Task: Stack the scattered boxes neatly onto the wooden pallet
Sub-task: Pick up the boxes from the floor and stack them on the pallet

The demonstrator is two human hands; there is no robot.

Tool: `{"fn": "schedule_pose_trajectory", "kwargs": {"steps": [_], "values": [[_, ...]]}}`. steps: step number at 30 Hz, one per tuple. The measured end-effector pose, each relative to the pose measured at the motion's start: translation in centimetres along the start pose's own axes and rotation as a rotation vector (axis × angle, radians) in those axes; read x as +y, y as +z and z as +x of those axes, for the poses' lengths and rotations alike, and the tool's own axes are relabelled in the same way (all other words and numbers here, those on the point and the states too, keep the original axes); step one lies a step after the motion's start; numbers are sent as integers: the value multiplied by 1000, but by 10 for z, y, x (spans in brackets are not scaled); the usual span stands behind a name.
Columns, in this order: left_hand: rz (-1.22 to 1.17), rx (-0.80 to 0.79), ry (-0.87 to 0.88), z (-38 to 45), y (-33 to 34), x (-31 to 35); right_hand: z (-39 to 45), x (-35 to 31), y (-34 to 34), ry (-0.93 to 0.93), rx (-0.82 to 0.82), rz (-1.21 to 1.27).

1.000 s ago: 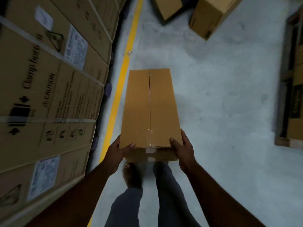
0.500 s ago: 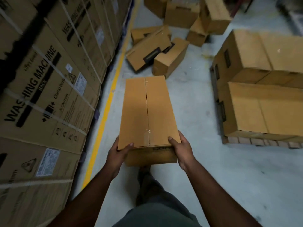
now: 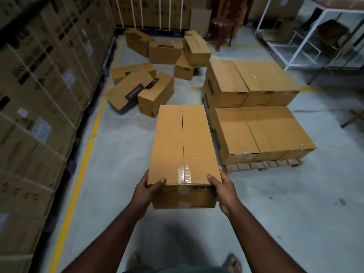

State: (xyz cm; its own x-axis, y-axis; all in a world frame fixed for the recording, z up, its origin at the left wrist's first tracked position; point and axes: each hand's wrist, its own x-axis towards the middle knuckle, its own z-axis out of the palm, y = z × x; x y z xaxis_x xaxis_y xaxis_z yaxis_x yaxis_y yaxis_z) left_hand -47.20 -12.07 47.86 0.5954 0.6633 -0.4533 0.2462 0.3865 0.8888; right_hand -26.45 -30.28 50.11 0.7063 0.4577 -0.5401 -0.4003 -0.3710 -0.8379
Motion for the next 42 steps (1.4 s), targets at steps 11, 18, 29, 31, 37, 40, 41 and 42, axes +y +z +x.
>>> {"fn": "schedule_pose_trajectory", "kwargs": {"steps": [11, 18, 29, 31, 37, 40, 41, 42], "values": [[4, -56, -1, 38, 284, 11, 100, -38, -269, -7, 51, 10], [24, -72, -26, 149, 374, 27, 225, -68, -336, 0, 35, 50], [106, -92, -294, 388, 470, 19, 483, -106, -387, 125, -19, 40], [103, -89, -322, 423, 484, 20, 522, -110, -393, 152, -24, 58], [187, -85, -344, 483, 513, -11, 601, -85, -415, 228, -31, 26], [218, -55, -368, 495, 525, -31, 618, -65, -418, 239, -36, -57], [231, -51, -372, 497, 527, -37, 620, -59, -418, 242, -21, -88], [250, -55, -376, 499, 530, -42, 620, -55, -418, 249, 1, -115]]}}
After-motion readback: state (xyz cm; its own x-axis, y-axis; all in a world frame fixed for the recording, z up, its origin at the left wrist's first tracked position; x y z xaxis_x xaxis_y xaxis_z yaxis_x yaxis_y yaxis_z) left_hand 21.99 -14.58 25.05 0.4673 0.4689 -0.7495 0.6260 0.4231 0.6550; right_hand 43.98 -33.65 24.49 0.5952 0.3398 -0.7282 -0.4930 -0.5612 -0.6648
